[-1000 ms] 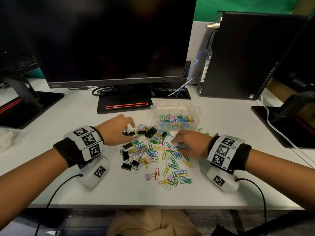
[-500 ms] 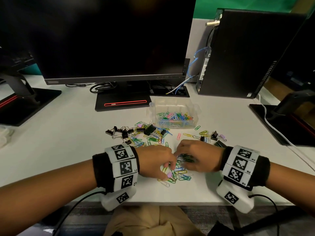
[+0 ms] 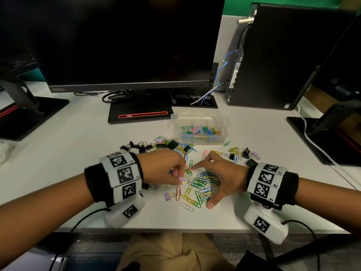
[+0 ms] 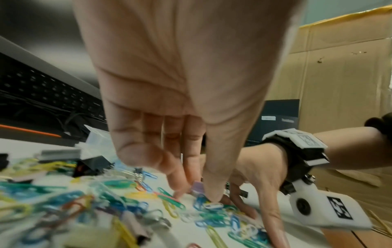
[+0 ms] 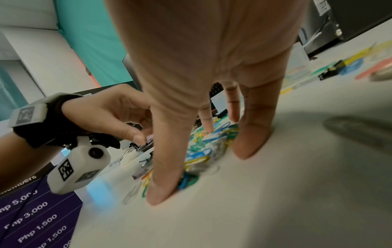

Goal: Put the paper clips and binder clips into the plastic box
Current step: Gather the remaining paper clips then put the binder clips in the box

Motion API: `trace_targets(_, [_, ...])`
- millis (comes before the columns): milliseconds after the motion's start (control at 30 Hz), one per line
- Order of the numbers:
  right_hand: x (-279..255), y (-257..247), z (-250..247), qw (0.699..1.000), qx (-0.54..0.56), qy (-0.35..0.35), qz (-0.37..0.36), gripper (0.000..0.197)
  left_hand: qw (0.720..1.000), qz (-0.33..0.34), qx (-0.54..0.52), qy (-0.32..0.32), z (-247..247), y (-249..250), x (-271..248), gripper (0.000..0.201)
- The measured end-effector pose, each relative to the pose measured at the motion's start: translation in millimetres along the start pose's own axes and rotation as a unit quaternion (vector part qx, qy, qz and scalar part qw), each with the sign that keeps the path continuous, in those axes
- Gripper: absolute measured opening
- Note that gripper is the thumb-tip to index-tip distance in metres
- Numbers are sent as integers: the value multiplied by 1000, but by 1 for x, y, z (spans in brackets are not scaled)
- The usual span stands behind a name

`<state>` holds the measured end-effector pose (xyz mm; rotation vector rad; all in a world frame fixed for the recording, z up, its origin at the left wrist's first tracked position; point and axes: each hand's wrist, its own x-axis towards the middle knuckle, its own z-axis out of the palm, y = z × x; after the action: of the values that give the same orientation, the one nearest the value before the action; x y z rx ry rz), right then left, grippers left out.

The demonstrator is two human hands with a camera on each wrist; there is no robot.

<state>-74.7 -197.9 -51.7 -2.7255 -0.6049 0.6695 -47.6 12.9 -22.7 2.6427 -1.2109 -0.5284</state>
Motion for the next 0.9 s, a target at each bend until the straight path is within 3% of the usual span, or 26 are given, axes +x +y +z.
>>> trace_targets(200, [12, -11, -3, 999, 16, 14, -42, 84, 994, -96, 34, 43, -14, -32, 0, 17])
trace_targets(433, [16, -19, -5, 995, 42, 15, -84, 45, 982, -180, 10, 62, -13, -55, 9, 25])
trace_targets(600, [15, -15, -5, 995, 54, 12, -84, 26, 985, -139, -3, 98, -16, -28, 2, 36])
trace_targets(767, [15, -9, -5, 994, 87, 29, -66, 21, 997, -73, -14, 9, -3, 12, -6, 58])
trace_targets(900, [17, -4, -11, 993, 116, 26, -23, 19, 997, -61, 0, -43, 10, 25, -3, 66])
